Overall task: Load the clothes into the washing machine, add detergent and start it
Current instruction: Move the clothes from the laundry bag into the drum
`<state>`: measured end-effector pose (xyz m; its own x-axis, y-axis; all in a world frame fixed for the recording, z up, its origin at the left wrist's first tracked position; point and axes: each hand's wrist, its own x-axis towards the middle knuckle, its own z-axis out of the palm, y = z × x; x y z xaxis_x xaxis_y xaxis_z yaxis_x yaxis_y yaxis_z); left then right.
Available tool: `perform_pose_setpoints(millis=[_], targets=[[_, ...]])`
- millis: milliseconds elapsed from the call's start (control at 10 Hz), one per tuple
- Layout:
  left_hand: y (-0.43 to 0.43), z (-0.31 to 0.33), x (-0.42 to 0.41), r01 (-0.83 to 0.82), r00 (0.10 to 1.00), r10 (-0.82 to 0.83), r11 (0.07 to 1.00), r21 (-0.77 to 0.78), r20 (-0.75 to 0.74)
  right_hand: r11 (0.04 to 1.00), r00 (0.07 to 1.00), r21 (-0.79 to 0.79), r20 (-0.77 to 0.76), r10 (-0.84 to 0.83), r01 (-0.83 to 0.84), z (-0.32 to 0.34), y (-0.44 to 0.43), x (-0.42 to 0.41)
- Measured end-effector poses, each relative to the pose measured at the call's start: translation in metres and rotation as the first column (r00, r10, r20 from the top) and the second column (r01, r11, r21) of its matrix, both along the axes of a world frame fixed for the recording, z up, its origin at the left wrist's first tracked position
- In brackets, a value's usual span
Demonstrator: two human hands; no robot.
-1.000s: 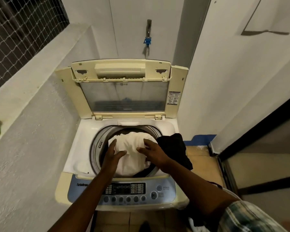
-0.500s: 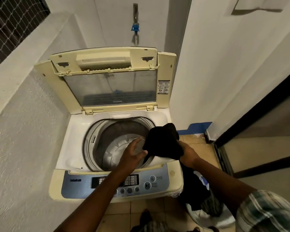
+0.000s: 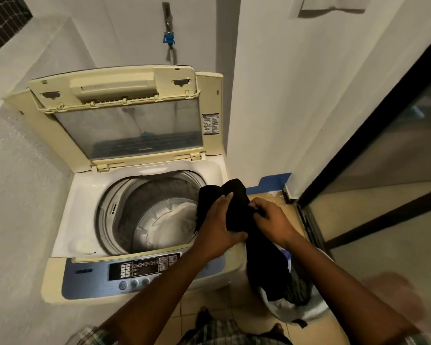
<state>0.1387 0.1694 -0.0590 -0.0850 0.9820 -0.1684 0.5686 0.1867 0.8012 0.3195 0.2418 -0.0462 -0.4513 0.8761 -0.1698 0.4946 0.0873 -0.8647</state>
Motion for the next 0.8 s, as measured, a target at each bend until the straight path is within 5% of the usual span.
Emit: perform_pose_setpoints(millis=[200,400,500,600,700,800], targets=[[0.018,0.032,0.055,-0.06,0.998,0.058,0.989,0.132,0.016,0.996,0.982,0.085,-0.185,0.045,-0.03,0.076,0.002,0.023],[0.027,0.09,0.06,-0.129,0.983,0.091,0.962,0.239,0.161,0.978,0.909,0.0,-0.37,-0.193,0.208,0.066,-0.007,0.085],[0.028,0.133,0.062,-0.158,0.954,0.077,0.951,0.265,0.291,0.975,0.976,-0.128,-0.102,-0.194,0.18,0.007,-0.024,0.121],[0.031,0.172,0.07,-0.226,0.839,0.102,0.959,0.171,0.535,0.978,0.972,-0.197,0.234,-0.026,0.074,-0.059,-0.048,0.128],[0.028,0.208,0.075,-0.249,0.689,0.138,0.967,0.054,0.711,0.853,0.955,-0.438,0.207,-0.211,0.283,-0.072,-0.059,0.095],[0.023,0.233,0.067,-0.268,0.619,0.146,0.963,0.033,0.772,0.831,0.931,-0.425,0.221,-0.29,0.36,-0.062,-0.051,0.075]])
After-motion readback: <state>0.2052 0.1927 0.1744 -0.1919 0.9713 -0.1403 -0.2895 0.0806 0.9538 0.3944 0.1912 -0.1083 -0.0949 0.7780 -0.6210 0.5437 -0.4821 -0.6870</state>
